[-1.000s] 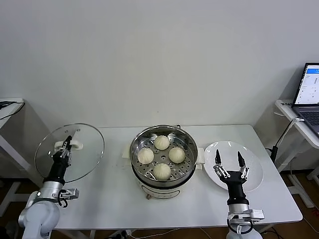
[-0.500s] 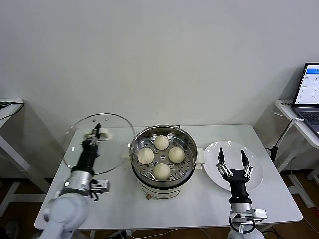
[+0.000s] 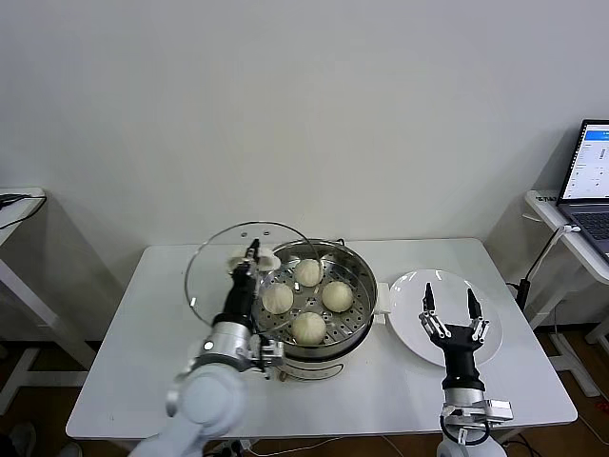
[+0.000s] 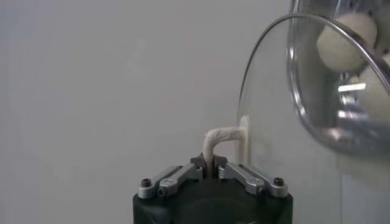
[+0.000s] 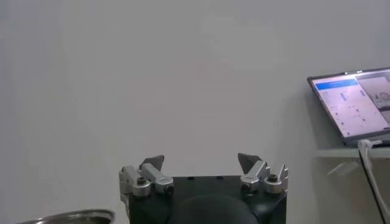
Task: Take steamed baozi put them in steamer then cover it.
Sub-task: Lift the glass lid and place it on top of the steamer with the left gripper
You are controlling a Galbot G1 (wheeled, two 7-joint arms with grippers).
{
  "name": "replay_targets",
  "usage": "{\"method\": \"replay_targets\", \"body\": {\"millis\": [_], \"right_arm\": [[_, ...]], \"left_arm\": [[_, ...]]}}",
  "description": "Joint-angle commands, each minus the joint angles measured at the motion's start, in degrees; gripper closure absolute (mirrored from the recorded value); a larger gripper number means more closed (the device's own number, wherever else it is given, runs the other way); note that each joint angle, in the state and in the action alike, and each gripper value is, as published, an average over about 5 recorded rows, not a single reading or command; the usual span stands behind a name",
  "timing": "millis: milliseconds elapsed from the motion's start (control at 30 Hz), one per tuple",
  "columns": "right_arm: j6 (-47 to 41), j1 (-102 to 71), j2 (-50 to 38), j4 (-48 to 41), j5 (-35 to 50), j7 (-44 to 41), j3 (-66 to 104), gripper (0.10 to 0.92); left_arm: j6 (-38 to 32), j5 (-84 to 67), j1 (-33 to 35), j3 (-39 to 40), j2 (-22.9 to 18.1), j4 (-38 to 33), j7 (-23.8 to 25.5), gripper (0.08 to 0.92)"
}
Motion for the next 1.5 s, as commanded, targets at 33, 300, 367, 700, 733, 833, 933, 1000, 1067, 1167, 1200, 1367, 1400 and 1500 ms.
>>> {"method": "replay_targets", "body": {"millis": [33, 300, 367, 700, 733, 833, 933, 1000, 1067, 1167, 1200, 1367, 1400, 1500], "right_arm": [[0.1, 0.2, 0.2, -0.5, -0.3, 0.0, 0.4, 0.203], [0.3, 0.4, 0.3, -1.3, -0.7, -0.1, 0.2, 0.203], [0.3, 0.4, 0.3, -1.4, -0.8, -0.2, 0.0, 0.203], [0.3, 0.5, 0.3, -1.5, -1.1, -0.2, -0.2, 0.203], [0.3, 0.5, 0.3, -1.6, -1.1, -0.2, -0.2, 0.203], [0.3, 0.5, 0.3, -1.9, -1.3, -0.2, -0.3, 0.203], [0.3, 0.5, 0.3, -1.9, -1.4, -0.3, -0.3, 0.203], [0.3, 0.5, 0.2, -1.9, -1.3, -0.3, -0.2, 0.203], [0.3, 0.6, 0.2, -2.0, -1.3, -0.3, -0.2, 0.203], [0.4, 0.7, 0.1, -2.3, -1.3, -0.3, -0.3, 0.203], [0.4, 0.8, 0.2, -2.3, -1.3, -0.3, -0.3, 0.203], [0.3, 1.1, 0.3, -2.6, -1.4, -0.4, -0.8, 0.203], [0.3, 1.2, 0.2, -2.6, -1.5, -0.4, -0.8, 0.203], [0.4, 1.3, 0.2, -2.8, -1.5, -0.4, -0.8, 0.203]], "left_arm": [[5.7, 6.6, -4.9, 10.9, -7.6, 6.6, 2.5, 0.806], [4.9, 9.0, -5.2, 10.3, -11.8, 11.0, 1.8, 0.806], [4.8, 9.1, -5.2, 10.1, -12.5, 11.8, 1.3, 0.806], [4.7, 9.4, -5.3, 9.9, -15.4, 14.4, -0.5, 0.806], [4.7, 9.4, -5.4, 9.8, -15.7, 14.6, -0.7, 0.806], [4.7, 9.4, -5.5, 9.9, -16.5, 15.2, -1.2, 0.806], [4.7, 9.4, -5.4, 9.9, -16.9, 15.5, -1.6, 0.806], [4.7, 9.4, -5.2, 9.9, -17.0, 15.6, -1.9, 0.806], [4.6, 9.4, -4.8, 9.9, -16.9, 15.5, -2.3, 0.806], [4.5, 9.5, -4.1, 9.8, -16.8, 15.4, -2.8, 0.806], [4.5, 9.6, -3.9, 9.8, -16.8, 15.4, -2.9, 0.806], [4.2, 9.8, -3.2, 9.5, -17.0, 15.5, -3.2, 0.806], [4.1, 9.9, -3.1, 9.5, -17.0, 15.5, -3.3, 0.806], [3.9, 10.0, -2.9, 9.4, -17.1, 15.8, -3.4, 0.806]]}}
